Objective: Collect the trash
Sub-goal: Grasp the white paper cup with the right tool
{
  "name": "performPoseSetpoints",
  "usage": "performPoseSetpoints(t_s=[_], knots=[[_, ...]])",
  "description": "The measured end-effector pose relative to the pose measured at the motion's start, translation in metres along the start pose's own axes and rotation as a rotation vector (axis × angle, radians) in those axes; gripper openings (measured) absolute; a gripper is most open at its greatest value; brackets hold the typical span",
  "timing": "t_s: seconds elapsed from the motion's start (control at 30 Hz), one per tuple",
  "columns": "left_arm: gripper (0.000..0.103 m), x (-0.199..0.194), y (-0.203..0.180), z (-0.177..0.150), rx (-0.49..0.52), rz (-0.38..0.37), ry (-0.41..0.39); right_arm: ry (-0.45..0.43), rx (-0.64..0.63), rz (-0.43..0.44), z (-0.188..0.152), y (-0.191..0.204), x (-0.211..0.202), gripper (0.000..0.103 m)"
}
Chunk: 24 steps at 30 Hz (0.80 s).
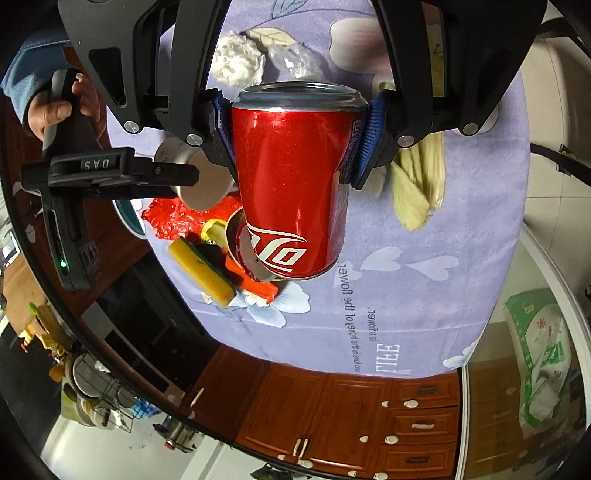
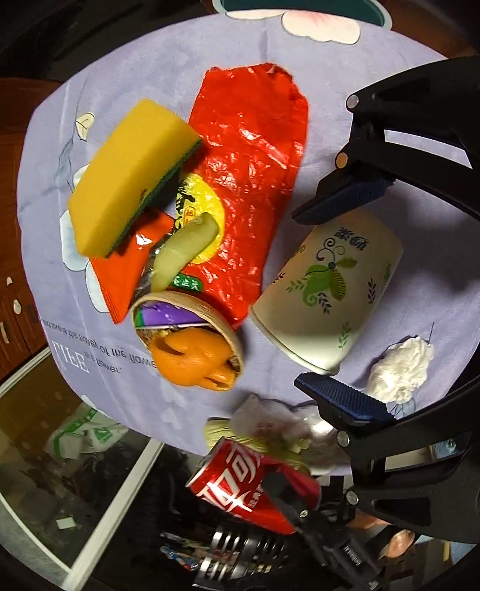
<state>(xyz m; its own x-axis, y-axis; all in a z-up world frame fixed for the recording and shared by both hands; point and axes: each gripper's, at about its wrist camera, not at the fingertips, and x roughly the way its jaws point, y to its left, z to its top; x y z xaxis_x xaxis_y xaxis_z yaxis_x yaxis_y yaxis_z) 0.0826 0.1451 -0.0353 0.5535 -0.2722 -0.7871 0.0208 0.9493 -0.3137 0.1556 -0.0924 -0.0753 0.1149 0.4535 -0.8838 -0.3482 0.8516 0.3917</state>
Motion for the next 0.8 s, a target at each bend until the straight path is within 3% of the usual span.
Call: performPoseSetpoints(t_s=[0.27,0.53,0.8], knots=[[0.057,-0.011,0.010,-0.011,-0.036,0.004,-0.005,0.068,-0.117,-0.053,-0.028,0.027,0.006,0.085],[0.057,-0.019,0.005,-0.015,-0.028,-0.005,-0.024,0.034,-0.174,-0.065,-0.040,0.038,-0.013,0.086],[0.057,-0.027,0.007,-0.024,-0.043,-0.001,-0.036,0.081,-0.348,-0.161,-0.063,0.059,0.005,0.087]])
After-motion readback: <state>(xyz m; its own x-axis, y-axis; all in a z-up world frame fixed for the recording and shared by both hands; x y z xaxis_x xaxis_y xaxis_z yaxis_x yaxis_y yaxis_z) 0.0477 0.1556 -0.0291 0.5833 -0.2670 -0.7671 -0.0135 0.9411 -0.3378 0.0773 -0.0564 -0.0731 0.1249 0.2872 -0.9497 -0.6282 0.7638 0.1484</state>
